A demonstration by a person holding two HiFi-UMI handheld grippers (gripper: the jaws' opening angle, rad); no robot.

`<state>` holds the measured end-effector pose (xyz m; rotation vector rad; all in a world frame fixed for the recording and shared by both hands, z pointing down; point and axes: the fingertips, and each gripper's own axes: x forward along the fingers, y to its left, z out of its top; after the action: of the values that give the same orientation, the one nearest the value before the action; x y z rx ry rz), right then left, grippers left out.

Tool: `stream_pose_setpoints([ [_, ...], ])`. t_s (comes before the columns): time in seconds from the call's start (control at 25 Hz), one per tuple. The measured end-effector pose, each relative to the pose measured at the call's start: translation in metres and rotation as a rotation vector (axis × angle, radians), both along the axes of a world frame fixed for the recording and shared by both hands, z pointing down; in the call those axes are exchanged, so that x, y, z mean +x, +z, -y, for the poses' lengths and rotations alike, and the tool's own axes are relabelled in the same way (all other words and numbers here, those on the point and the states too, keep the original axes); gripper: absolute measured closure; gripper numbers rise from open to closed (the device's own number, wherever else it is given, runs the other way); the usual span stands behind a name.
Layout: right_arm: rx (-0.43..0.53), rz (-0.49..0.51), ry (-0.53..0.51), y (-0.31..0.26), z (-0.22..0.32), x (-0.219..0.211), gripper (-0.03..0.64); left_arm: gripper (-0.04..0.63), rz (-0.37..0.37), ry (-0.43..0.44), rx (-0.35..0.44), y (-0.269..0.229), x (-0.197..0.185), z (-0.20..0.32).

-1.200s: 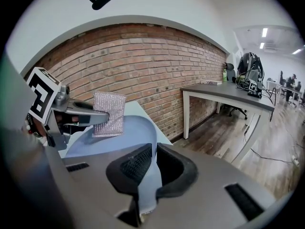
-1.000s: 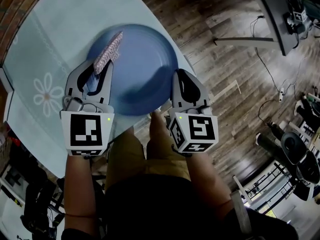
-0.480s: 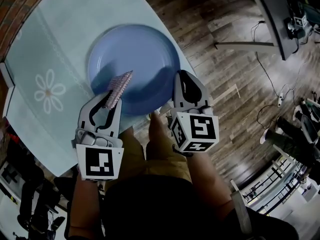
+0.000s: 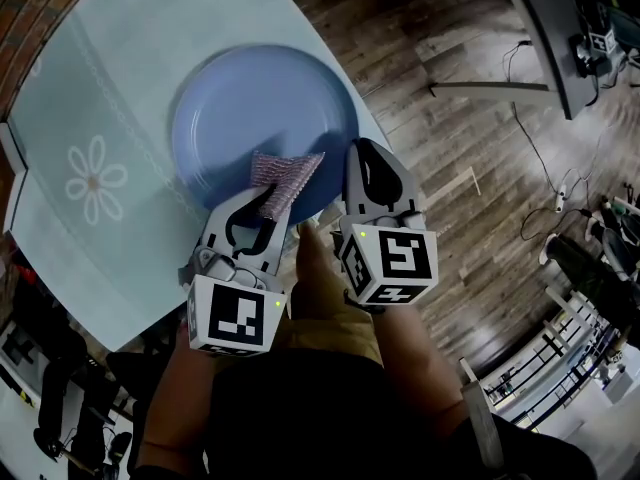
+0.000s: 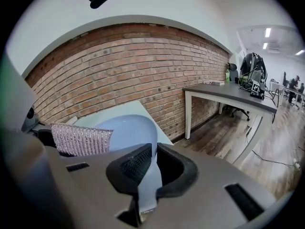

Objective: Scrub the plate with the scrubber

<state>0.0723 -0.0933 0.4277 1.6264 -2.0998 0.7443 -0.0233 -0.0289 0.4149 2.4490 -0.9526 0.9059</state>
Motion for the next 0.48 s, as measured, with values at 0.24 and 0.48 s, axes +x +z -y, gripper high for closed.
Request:
stream_pose_setpoints([
  [0.24,0.002,0.006,0.005,0.000,0.001,0.002,0.571,0.518,-0.024,0.018,0.030,0.000,0.023,0.022],
  [0.48,0.005,0.009,0.007,0.000,0.001,0.002,0.571,0.518,-0.006,0.009,0.071,-0.002,0.025,0.056],
])
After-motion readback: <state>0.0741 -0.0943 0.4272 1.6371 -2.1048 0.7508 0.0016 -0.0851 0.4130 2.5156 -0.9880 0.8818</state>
